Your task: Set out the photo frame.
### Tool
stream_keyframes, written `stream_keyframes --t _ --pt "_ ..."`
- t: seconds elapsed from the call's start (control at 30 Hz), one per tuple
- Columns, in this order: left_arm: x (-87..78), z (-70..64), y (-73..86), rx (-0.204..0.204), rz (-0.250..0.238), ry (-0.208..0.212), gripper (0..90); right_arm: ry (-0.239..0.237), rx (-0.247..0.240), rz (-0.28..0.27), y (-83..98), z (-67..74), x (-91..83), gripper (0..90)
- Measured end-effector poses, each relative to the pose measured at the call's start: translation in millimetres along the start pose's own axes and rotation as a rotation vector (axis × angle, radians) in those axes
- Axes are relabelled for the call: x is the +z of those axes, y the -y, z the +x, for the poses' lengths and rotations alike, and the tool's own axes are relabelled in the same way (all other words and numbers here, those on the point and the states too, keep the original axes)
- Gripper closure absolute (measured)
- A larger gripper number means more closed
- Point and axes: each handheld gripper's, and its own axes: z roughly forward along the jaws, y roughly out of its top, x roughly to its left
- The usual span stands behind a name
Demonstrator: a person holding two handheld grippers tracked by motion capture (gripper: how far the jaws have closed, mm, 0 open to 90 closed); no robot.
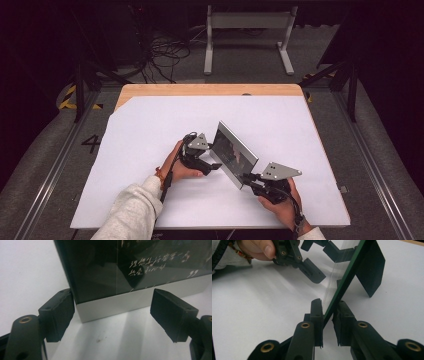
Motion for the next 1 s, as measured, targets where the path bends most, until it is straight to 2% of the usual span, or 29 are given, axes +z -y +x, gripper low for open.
stream_keyframes --t 0.13,0.2,0.37,0.63,0.83,1.0 --pt "0.6 1.8 -2.5 -0.011 -0.022 0.010 19.6 -0.002 -0.001 0.001 0.3 -0.3 0.4 78.8" --pt "1.3 2.7 -3.2 -0.016 -0.031 0.030 19.5 -0.003 -0.004 0.006 0.0 -0.5 0.7 78.7" --pt "1.5 2.2 -4.7 -0.004 -0.018 0.024 18.7 -0.001 -0.008 0.007 -0.2 0.0 0.9 78.7" --pt "-7.0 5.5 -1.7 -0.001 -0.001 0.020 31.2 0.024 -0.014 0.002 0.6 1.9 1.8 79.6" --pt "-15.1 3.0 2.4 0.004 0.017 0.020 34.0 0.039 -0.006 -0.003 1.2 0.7 2.1 79.9" --pt "-24.7 -3.7 9.5 0.001 0.022 0.037 35.5 0.046 0.000 0.003 1.9 -0.7 0.7 78.4"
